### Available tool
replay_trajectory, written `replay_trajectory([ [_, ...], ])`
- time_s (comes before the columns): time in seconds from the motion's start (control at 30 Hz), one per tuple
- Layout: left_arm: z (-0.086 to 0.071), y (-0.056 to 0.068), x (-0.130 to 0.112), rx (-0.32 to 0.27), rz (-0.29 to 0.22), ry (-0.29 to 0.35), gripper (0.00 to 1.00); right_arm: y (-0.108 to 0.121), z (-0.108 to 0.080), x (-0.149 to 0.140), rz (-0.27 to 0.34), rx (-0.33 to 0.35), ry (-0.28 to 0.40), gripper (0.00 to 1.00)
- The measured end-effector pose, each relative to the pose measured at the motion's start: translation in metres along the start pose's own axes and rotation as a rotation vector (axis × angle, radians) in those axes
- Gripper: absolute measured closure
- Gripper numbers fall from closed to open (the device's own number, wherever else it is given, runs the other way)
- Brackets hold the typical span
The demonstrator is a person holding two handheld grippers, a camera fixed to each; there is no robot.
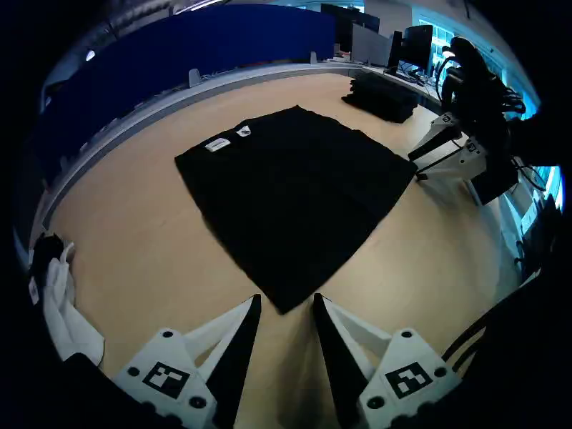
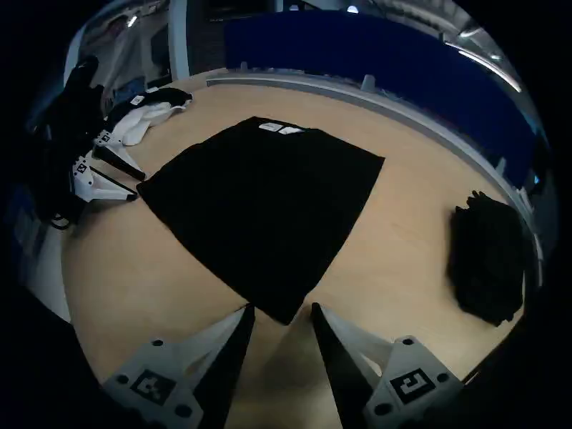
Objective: Fold towel
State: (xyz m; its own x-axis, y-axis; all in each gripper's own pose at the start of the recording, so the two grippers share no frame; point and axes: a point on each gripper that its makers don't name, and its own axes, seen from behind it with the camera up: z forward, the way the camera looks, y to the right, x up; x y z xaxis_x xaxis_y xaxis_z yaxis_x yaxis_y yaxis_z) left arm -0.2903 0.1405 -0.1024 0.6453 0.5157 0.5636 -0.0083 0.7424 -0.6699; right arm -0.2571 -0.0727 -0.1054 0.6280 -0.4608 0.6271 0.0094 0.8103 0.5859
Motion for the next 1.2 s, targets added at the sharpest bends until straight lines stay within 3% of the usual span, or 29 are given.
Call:
replay_trajectory([
  [0.23, 0.0016, 0.0000, 0.0006, 0.008, -0.013, -0.001, 0.49, -0.0020, -0.0002, 0.0001, 0.003, 0.007, -0.006, 0.48],
  [0.57, 0.0023, -0.0004, 0.0013, 0.010, -0.018, -0.011, 0.63, -0.0011, -0.0004, 0.0005, 0.012, 0.006, -0.009, 0.60],
  [0.77, -0.0004, -0.0016, 0.0010, 0.014, -0.021, -0.025, 0.70, 0.0011, 0.0002, -0.0001, 0.022, -0.003, -0.010, 0.82],
  [1.2, 0.0034, -0.0026, 0.0016, 0.030, -0.032, -0.030, 0.90, 0.0016, 0.0000, 0.0000, 0.027, -0.003, -0.013, 0.84],
])
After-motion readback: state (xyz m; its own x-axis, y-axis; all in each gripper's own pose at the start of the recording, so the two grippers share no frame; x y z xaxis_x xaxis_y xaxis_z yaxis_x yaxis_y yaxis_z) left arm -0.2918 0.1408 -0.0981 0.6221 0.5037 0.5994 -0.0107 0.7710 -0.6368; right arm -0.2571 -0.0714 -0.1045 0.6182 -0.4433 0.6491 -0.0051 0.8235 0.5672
